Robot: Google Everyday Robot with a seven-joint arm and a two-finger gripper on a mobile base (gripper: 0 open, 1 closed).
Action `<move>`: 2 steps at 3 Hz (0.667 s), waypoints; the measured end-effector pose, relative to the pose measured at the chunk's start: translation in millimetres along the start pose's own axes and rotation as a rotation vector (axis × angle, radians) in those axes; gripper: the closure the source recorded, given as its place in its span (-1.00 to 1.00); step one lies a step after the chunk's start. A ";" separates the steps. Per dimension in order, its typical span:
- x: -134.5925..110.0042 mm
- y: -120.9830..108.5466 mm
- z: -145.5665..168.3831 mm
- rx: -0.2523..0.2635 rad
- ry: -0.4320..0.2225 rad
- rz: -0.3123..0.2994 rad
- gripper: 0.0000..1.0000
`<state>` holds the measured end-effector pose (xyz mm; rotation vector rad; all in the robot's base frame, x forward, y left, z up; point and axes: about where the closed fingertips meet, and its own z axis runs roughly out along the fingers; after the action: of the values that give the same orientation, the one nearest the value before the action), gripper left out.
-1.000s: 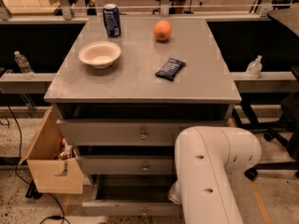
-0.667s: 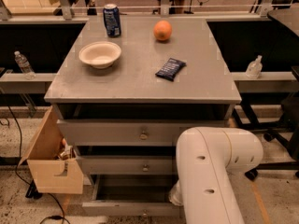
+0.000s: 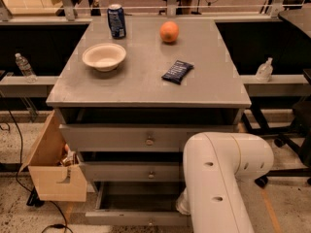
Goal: Open bottom drawer
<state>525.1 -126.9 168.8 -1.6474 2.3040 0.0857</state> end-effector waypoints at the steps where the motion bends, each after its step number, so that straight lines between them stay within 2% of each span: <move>1: -0.2 -0.6 0.1 0.000 0.000 0.000 1.00; 2: -0.5 -1.7 0.4 0.000 0.000 0.000 1.00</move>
Offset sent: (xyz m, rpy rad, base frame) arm -0.1213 -0.0371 0.0118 0.0347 0.2561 -0.2109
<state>526.9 -126.8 168.8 -1.6471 2.3045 0.0860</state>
